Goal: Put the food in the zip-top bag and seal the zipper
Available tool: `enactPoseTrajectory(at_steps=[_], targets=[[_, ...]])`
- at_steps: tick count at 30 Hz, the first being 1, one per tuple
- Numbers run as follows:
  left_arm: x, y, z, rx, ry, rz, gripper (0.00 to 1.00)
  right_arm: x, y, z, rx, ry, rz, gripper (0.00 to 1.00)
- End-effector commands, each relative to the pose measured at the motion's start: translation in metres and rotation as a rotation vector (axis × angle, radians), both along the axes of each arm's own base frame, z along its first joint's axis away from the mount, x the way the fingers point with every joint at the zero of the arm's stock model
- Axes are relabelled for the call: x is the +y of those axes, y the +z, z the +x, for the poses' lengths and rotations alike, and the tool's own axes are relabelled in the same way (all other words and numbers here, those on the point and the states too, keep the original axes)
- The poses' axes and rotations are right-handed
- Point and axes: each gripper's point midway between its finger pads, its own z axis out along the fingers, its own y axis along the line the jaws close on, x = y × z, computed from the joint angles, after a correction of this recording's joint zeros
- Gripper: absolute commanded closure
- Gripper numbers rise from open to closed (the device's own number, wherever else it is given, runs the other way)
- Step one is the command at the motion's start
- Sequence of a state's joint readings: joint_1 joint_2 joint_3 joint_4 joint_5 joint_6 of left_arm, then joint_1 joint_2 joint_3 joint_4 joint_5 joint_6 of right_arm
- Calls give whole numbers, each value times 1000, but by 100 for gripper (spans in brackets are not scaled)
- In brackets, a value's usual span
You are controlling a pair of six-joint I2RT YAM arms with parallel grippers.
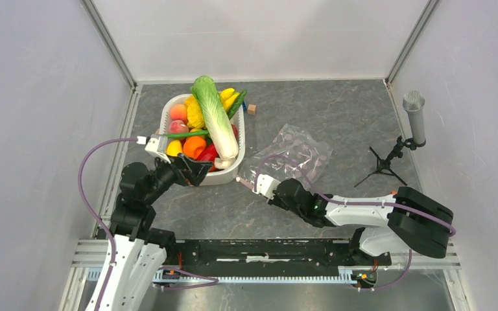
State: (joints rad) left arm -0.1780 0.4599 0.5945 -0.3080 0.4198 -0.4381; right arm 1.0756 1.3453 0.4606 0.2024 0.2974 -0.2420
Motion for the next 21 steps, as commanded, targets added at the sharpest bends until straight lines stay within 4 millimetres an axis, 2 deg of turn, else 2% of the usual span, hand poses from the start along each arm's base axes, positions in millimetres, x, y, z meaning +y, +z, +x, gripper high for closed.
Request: enactPoseTrajectory(at_steps=[1,3,4,9,13,14,17,19,21], targets=[[0,6,-2,4,11,-39,0,-3,17,15,-88,-77,47,86],[-1,6,-2,3,9,-39,0,-3,20,15,-88,-98,66,98],[-1,6,-2,4,6,-40,0,-5,24,17,-95,-122,82,100],[-9,10,-6,0,-54,-39,0,-23,60,29,-126,-343,217,100],[-18,27,-17,-39,-122,-69,0,-60,93,30,-139,-603,380,100],[-20,33,-19,-49,-135,-89,0,-64,101,29,-130,-640,435,100],[-30,39,-24,-24,-187,-130,2,-63,122,25,-86,-677,590,100],[-44,44,-29,-6,-246,-161,6,-53,134,23,-43,-672,676,100],[-56,39,-28,26,-257,-146,7,-44,139,23,-2,-681,736,100]])
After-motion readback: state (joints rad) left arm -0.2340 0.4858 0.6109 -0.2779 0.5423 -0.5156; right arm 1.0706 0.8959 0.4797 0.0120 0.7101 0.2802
